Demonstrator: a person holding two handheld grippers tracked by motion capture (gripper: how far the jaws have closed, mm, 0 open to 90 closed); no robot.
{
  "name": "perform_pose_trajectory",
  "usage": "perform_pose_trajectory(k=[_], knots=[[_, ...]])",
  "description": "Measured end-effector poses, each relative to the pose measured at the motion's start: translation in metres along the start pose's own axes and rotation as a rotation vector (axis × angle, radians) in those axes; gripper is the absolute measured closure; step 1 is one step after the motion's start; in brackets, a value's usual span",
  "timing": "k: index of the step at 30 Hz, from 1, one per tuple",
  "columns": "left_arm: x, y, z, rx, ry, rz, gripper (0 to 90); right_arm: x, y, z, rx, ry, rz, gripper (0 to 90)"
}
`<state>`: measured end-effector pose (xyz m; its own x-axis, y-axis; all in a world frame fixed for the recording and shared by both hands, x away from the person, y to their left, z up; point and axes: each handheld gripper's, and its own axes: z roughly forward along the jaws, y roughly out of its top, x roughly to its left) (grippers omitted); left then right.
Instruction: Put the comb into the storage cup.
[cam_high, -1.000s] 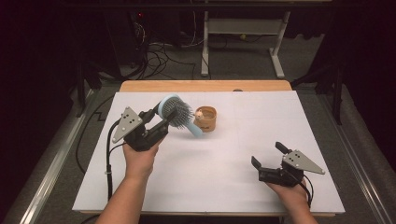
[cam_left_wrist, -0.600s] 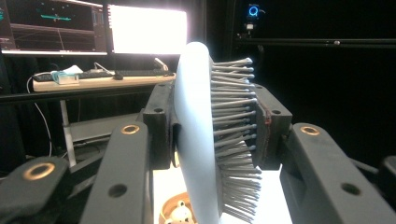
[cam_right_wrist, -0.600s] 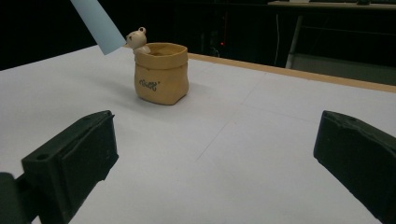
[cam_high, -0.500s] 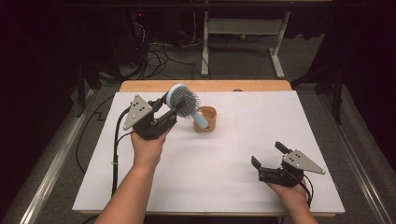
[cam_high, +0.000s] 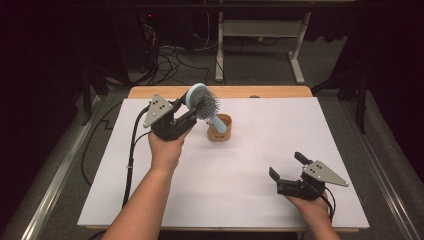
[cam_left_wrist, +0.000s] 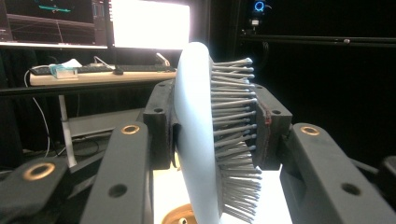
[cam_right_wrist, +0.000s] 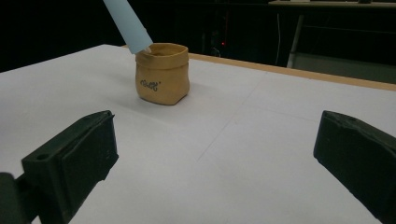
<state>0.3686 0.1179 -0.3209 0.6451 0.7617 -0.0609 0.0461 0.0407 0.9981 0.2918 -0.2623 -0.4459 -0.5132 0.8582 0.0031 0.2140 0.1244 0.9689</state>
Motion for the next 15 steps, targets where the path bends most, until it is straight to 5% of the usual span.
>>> perform_pose_trajectory(k=[15], knots=[[0.004,0.007,0.018,-0.001,0.013,0.010,58.6,0.001,0.001,-0.001,-0.008,0.004,-0.003,0.0]])
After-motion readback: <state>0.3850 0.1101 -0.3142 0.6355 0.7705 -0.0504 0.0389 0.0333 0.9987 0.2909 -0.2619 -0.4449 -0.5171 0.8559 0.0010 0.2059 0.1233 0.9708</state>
